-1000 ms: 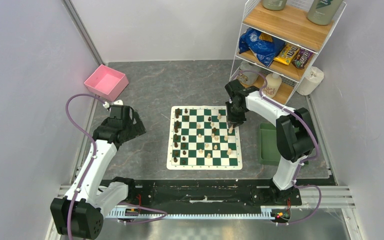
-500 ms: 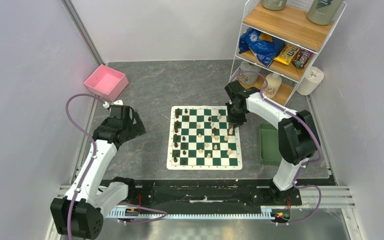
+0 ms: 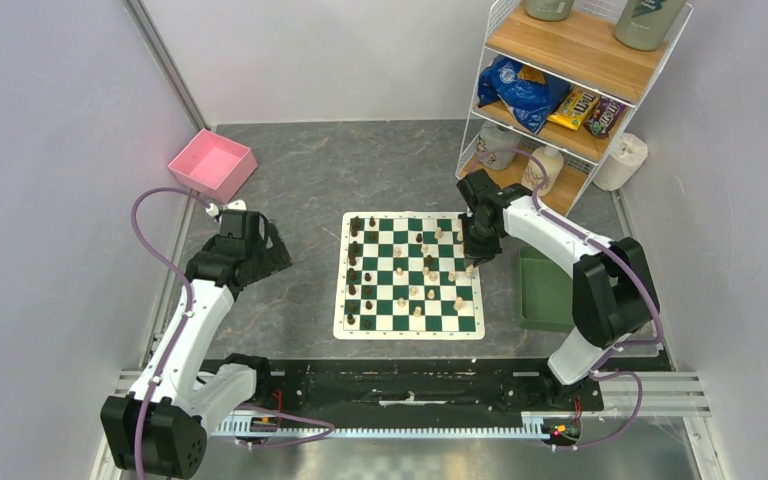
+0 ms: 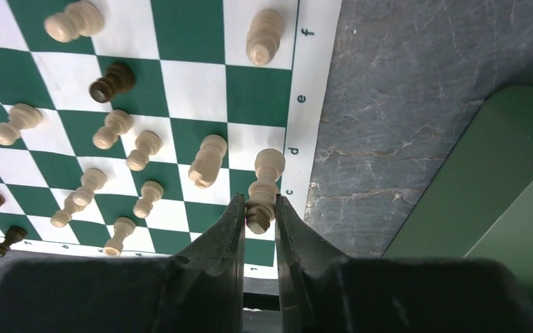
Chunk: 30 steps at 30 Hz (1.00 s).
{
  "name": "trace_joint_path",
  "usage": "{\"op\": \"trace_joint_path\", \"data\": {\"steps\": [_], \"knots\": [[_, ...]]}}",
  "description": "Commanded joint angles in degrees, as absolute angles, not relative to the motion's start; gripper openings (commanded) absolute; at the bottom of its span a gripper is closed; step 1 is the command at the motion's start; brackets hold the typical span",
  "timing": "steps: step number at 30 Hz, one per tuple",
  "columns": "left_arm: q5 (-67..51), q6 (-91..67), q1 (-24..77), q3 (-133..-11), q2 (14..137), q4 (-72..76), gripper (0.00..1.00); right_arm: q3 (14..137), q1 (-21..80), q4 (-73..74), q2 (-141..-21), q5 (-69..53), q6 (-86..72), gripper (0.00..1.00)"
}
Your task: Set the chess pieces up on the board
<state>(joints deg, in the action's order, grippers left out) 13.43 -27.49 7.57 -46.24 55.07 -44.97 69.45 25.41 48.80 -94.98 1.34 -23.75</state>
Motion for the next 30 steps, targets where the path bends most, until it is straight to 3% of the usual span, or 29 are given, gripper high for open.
{"op": "trace_joint_path", "data": {"steps": [1,23,30], "knots": [[13.7,-26.4,7.5,-48.5,54.6,-44.9,0.99,67.6,25.9,47.2,-94.1,1.0,-24.9,0.15],[13.4,-26.4,7.5,-48.5,55.3,-44.9,0.99,64.8,27.0,44.0,-95.3,0.1,-26.5,0.15],[13.4,-26.4,7.5,-48.5,55.4,-44.9,0.99,65.1,27.0,44.2,-94.6,0.2,-26.1,0.26]]}}
